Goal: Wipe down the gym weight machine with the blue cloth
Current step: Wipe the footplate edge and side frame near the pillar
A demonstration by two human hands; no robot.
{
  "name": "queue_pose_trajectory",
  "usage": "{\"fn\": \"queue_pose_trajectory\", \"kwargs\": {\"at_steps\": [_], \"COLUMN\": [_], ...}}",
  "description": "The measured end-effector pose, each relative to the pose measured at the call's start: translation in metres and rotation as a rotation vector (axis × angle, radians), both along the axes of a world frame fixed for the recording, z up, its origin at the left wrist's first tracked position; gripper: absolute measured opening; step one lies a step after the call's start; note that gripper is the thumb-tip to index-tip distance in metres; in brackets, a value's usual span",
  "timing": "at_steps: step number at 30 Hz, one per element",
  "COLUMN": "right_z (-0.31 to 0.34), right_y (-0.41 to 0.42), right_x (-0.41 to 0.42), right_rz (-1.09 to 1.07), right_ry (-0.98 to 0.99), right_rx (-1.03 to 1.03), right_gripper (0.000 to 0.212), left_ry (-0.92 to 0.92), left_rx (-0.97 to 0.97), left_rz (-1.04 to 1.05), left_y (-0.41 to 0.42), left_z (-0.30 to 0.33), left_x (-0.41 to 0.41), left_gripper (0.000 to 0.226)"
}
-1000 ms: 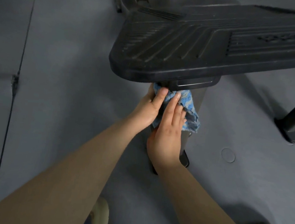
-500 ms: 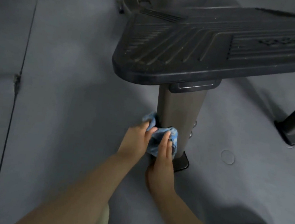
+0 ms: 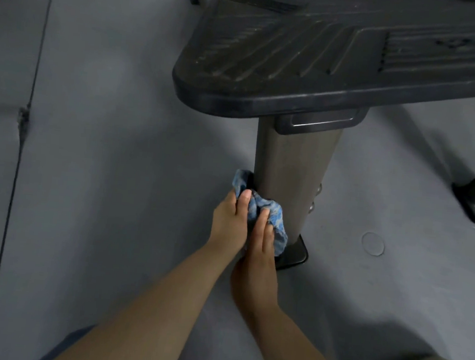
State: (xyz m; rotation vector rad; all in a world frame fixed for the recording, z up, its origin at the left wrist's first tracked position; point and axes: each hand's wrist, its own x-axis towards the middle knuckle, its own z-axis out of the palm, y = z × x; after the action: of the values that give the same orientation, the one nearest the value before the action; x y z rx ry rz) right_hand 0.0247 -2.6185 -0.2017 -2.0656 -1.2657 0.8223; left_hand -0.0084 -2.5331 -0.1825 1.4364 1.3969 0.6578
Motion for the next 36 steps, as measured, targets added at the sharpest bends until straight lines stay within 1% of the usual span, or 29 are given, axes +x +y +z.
{"fn": "queue_pose_trajectory", "kwargs": {"at_steps": [2, 4, 5, 7, 8, 9, 11, 15, 17, 18, 21, 23, 27, 29, 30, 32, 34, 36], "right_z": [-0.004, -0.009, -0.012, -0.017, -0.019, -0.021, -0.023, -0.009, -0.005, -0.005, -0.011, -0.019, -0.034, -0.04, -0.043, -0.045, -0.04, -0.028], "right_y": [-0.002, -0.005, -0.008, -0.013, -0.016, -0.019, -0.022, -0.011, -0.004, -0.001, 0.001, -0.001, -0.01, -0.016, -0.019, -0.024, -0.026, -0.021], "right_x": [-0.003, -0.003, -0.002, 0.0, 0.001, 0.002, 0.005, 0.007, 0.006, 0.005, -0.001, -0.003, -0.002, 0.0, 0.001, 0.005, 0.01, 0.016], "right_rz": [-0.001, 0.01, 0.015, 0.005, -0.007, -0.013, -0.024, -0.037, -0.052, -0.057, -0.045, -0.045, -0.027, -0.008, -0.008, -0.082, -0.182, -0.246], "right_ry": [0.03, 0.027, 0.029, 0.068, 0.103, 0.129, 0.146, 0.137, 0.098, 0.084, 0.09, 0.143, 0.267, 0.289, 0.334, 0.461, 0.472, 0.402], "right_rx": [-0.029, -0.053, -0.068, -0.111, -0.133, -0.153, -0.137, -0.006, 0.042, 0.048, 0.028, -0.007, -0.106, -0.178, -0.205, -0.211, -0.131, -0.004], "right_gripper": [0.084, 0.084, 0.084, 0.083, 0.082, 0.081, 0.082, 0.085, 0.089, 0.091, 0.09, 0.088, 0.092, 0.094, 0.092, 0.085, 0.081, 0.074], "left_ry": [-0.029, -0.03, -0.007, 0.112, 0.175, 0.199, 0.131, -0.16, -0.285, -0.314, -0.31, -0.299, -0.296, -0.279, -0.252, -0.228, -0.377, -0.526], "left_rx": [-0.037, -0.033, -0.032, -0.074, -0.122, -0.182, -0.24, -0.18, -0.222, -0.259, -0.442, -0.523, -0.433, -0.469, -0.512, -0.618, -0.769, -0.783], "left_rz": [0.001, -0.025, -0.056, -0.164, -0.229, -0.276, -0.264, 0.029, 0.114, 0.124, 0.106, 0.098, 0.095, 0.085, 0.08, 0.091, 0.188, 0.275], "left_y": [-0.001, -0.003, -0.004, -0.007, -0.012, -0.017, -0.027, -0.021, -0.01, -0.006, -0.002, -0.007, -0.021, -0.031, -0.038, -0.048, -0.048, -0.042], "left_z": [-0.002, -0.002, -0.005, -0.017, -0.025, -0.031, -0.035, -0.013, -0.001, 0.0, -0.008, -0.017, -0.031, -0.036, -0.039, -0.039, -0.037, -0.037], "left_x": [0.0, -0.002, -0.004, -0.012, -0.017, -0.022, -0.023, -0.006, 0.004, 0.007, 0.009, 0.01, 0.012, 0.008, 0.006, 0.003, 0.006, 0.01], "left_gripper": [0.035, 0.032, 0.032, 0.033, 0.035, 0.036, 0.039, 0.04, 0.043, 0.045, 0.053, 0.054, 0.047, 0.048, 0.047, 0.043, 0.05, 0.061]}}
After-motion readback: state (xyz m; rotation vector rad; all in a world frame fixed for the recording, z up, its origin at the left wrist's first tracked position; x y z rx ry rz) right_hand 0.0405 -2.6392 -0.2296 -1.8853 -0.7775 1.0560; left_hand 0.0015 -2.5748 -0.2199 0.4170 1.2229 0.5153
